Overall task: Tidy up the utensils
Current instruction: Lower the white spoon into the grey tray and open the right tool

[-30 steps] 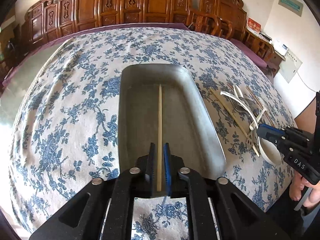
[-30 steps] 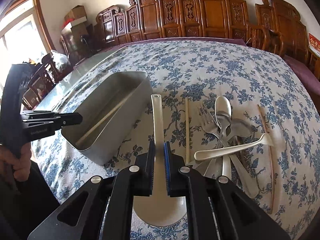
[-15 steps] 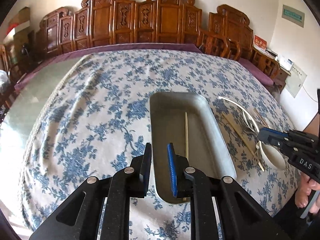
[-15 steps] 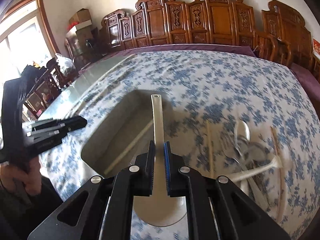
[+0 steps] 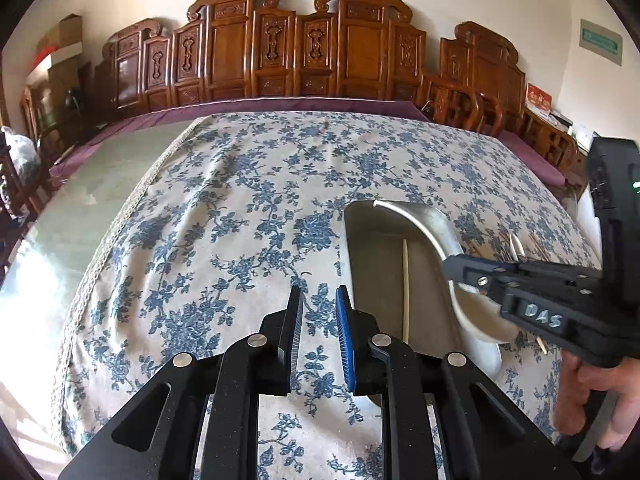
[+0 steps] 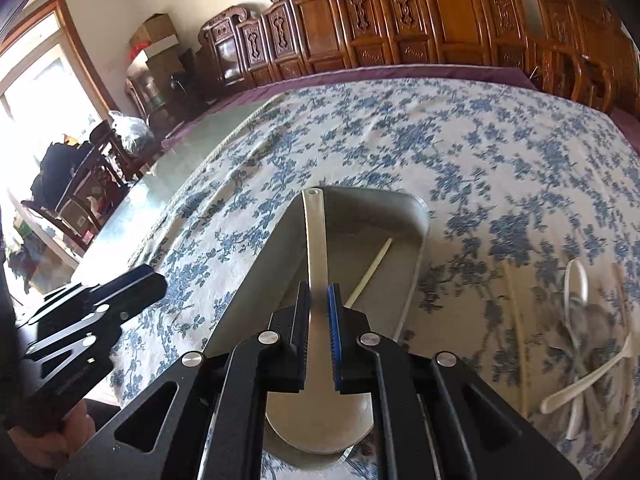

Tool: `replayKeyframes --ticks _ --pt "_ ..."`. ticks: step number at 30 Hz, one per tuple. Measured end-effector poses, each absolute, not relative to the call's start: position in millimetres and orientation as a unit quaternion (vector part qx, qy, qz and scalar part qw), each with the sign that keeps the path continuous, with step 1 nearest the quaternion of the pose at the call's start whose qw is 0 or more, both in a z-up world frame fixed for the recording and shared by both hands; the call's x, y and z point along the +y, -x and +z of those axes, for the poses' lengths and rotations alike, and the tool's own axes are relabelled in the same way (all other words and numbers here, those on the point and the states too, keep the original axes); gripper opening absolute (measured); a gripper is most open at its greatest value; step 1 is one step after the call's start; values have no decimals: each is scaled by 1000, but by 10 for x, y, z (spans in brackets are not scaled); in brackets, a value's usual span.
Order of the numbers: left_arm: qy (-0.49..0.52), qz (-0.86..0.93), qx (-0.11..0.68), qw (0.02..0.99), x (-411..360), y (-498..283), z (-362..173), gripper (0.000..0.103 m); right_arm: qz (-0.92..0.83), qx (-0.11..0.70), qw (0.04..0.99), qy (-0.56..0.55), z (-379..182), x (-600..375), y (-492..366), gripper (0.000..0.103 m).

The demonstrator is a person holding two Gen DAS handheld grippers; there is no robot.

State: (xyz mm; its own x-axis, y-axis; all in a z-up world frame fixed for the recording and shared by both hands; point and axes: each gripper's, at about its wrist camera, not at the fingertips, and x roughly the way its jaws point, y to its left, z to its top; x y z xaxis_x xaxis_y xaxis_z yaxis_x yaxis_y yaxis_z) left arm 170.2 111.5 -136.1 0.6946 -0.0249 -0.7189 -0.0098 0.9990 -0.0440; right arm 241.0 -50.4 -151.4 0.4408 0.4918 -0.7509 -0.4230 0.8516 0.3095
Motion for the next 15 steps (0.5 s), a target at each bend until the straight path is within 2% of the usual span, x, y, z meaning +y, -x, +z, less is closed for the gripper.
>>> replayKeyframes --ticks 6,12,15 --pt "24 -6 391 920 1117 -1703 -1358 16 266 476 838 -41 -1706 -418 -2454 13" --pt "22 -15 386 922 1023 -1683 -1332 16 273 459 845 -36 -1614 -557 -2397 13" --pt "21 -21 381 924 944 -1669 -1303 22 271 440 855 -32 -1467 -765 -2307 13"
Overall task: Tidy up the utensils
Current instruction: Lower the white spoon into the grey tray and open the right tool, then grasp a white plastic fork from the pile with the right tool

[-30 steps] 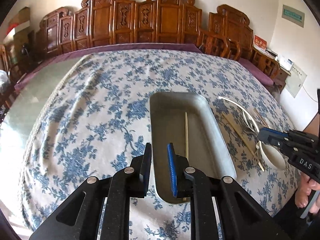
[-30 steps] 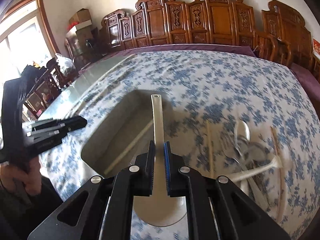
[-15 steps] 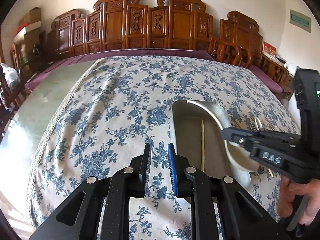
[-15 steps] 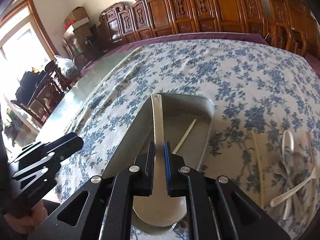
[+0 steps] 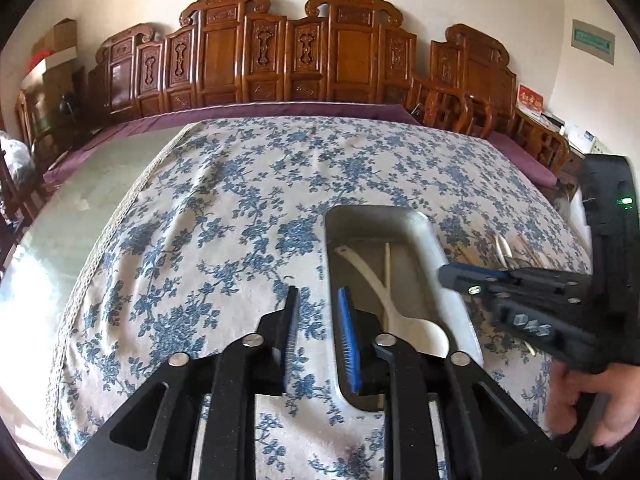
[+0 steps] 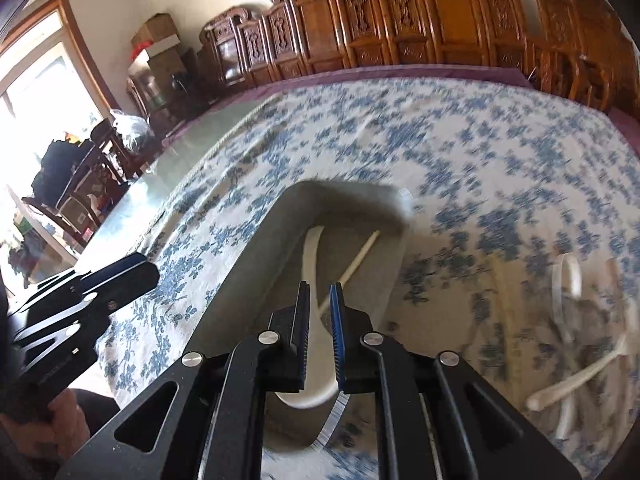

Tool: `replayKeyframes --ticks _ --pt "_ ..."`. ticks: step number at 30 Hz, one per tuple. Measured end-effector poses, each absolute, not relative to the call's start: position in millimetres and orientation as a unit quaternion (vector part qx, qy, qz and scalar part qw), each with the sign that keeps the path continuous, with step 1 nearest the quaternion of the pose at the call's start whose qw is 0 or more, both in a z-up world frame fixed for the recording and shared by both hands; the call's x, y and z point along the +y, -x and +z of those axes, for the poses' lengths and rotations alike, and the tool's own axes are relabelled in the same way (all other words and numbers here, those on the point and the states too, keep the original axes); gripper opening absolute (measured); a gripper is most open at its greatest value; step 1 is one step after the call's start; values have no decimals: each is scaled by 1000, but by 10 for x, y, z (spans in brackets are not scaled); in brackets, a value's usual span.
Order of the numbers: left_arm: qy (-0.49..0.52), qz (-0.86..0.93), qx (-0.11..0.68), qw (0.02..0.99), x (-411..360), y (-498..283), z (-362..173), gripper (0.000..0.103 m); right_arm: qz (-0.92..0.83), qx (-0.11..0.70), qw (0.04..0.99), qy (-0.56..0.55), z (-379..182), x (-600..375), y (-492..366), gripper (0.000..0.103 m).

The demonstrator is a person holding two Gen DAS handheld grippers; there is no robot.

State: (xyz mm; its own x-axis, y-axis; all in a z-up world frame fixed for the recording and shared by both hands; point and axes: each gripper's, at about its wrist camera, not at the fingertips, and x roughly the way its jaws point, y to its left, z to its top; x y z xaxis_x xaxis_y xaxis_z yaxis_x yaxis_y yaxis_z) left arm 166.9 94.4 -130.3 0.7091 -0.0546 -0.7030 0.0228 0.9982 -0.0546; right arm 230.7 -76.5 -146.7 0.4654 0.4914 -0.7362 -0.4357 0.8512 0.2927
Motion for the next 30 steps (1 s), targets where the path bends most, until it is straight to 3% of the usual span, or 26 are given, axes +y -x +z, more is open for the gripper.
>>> replayKeyframes --ticks 7,13,18,22,30 --pt "14 -44 370 928 650 -1633 -1246 30 215 412 885 8 -1253 -1505 -2167 13" --pt "9 -59 363 930 388 -1581 -1198 30 144 417 897 13 -1366 -2189 -2220 14" --pt "15 -67 361 930 277 -1541 -1171 33 113 424 899 4 -1518 -2534 -2274 24" --pt "9 -70 360 930 160 -1513 -1187 34 95 431 897 -15 -1682 -2695 -2287 45" --pt "-20 -86 359 929 -133 -1458 -1260 35 77 458 883 -63 -1947 -2859 -2353 46"
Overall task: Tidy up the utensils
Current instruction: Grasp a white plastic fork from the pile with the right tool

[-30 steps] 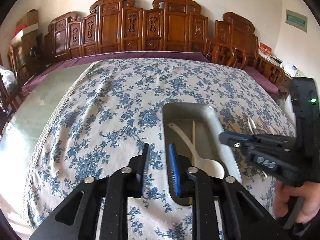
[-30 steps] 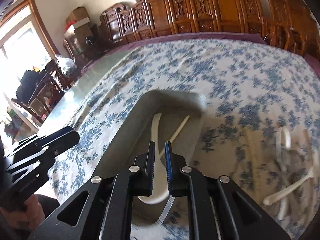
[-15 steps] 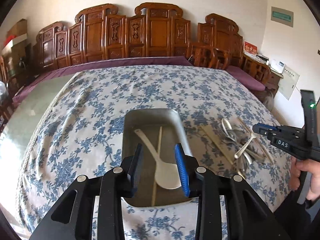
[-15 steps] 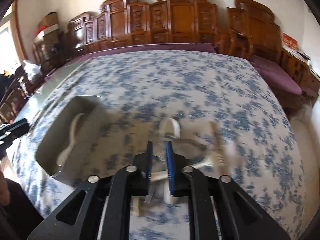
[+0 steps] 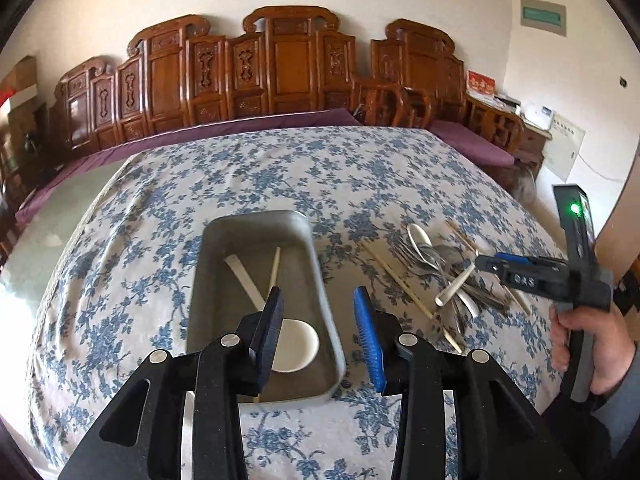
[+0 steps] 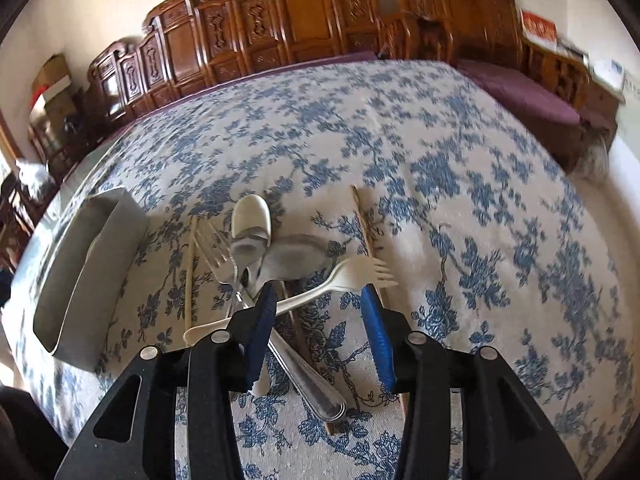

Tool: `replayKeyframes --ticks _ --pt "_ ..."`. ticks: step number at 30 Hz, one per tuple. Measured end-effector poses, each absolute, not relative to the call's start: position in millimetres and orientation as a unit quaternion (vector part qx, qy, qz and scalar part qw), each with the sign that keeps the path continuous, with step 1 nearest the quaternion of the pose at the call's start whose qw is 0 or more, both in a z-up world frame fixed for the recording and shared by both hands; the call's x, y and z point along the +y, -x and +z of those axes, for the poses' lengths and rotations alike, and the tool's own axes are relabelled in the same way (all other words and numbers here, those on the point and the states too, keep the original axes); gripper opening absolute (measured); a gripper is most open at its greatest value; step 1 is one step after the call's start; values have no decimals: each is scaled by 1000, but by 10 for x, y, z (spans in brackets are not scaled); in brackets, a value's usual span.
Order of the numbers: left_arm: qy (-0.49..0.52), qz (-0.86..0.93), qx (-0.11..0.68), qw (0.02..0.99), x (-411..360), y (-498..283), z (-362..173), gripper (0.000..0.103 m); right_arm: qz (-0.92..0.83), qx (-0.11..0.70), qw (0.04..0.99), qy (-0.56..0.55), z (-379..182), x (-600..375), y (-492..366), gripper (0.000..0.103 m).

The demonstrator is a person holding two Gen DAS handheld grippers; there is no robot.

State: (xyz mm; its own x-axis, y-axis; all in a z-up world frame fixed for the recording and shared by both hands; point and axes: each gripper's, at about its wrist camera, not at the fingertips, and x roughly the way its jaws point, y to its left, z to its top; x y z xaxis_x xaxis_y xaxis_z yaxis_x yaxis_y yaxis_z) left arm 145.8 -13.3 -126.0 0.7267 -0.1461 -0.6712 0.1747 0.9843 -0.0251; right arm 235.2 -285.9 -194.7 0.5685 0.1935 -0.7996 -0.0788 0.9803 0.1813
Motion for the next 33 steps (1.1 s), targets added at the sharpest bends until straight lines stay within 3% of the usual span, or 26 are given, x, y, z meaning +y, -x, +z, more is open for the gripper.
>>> replayKeyframes --ticks 13,17,21,33 --pt "-30 -106 372 922 -342 -1424 -1390 35 76 480 863 -136 -2151 -2935 -2568 45" --pt "-32 -105 374 921 -363 -1424 -1416 35 87 483 861 -133 -2140 -2900 -2555 19" --pt "-37 -103 379 919 -401 -1428 -1446 35 108 470 865 -138 -2041 -2906 -2513 5" --pt "-52 -129 376 916 -701 -1455 -1342 35 128 425 886 -132 -1741 -3103 -2422 4"
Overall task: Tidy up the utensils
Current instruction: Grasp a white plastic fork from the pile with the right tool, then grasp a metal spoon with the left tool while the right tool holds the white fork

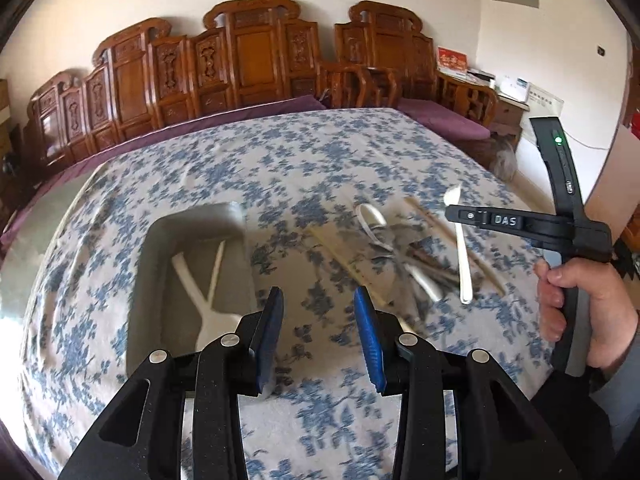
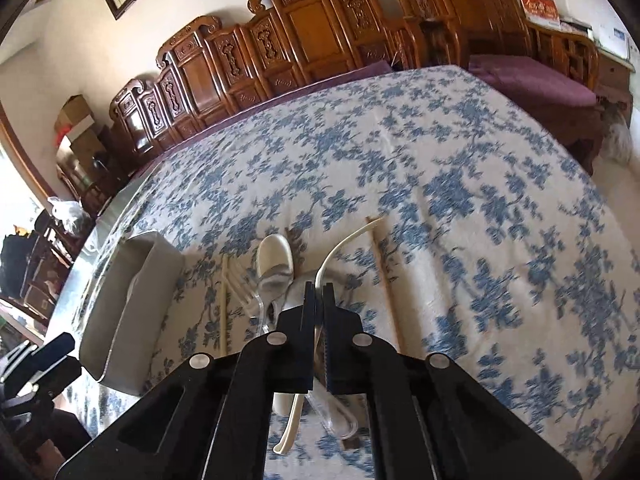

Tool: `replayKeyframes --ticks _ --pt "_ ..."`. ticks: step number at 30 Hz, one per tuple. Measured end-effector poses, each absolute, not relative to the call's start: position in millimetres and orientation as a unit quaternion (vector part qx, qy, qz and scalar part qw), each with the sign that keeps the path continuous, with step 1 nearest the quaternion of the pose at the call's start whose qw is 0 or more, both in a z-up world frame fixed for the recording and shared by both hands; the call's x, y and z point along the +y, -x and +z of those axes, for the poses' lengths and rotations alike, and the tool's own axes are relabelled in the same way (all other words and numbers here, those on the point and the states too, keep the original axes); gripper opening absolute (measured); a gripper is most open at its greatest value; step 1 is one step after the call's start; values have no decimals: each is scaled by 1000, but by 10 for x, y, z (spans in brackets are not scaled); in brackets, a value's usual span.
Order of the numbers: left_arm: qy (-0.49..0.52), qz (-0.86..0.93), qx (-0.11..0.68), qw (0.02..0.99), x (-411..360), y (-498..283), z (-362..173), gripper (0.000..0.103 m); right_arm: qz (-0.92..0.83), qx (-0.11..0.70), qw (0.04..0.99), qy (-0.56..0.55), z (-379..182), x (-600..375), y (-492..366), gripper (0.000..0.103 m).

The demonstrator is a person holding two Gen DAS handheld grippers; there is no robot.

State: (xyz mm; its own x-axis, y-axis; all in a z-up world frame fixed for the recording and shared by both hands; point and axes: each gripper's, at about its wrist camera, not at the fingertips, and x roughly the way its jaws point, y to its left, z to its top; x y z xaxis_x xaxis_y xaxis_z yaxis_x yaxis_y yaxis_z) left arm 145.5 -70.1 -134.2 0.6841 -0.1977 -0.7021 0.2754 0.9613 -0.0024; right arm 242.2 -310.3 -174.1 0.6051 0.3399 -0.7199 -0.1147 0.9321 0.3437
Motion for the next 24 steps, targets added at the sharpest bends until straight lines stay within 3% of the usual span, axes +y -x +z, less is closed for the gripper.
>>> replayKeyframes --ticks 10,24 --pt "-39 -170 405 898 -1171 -1858 -1468 34 119 415 889 -154 -1702 -3390 -2441 4" --pt "-15 -182 470 863 -1545 -2443 -2009 20 127 425 884 -150 -1758 -3413 -2483 4"
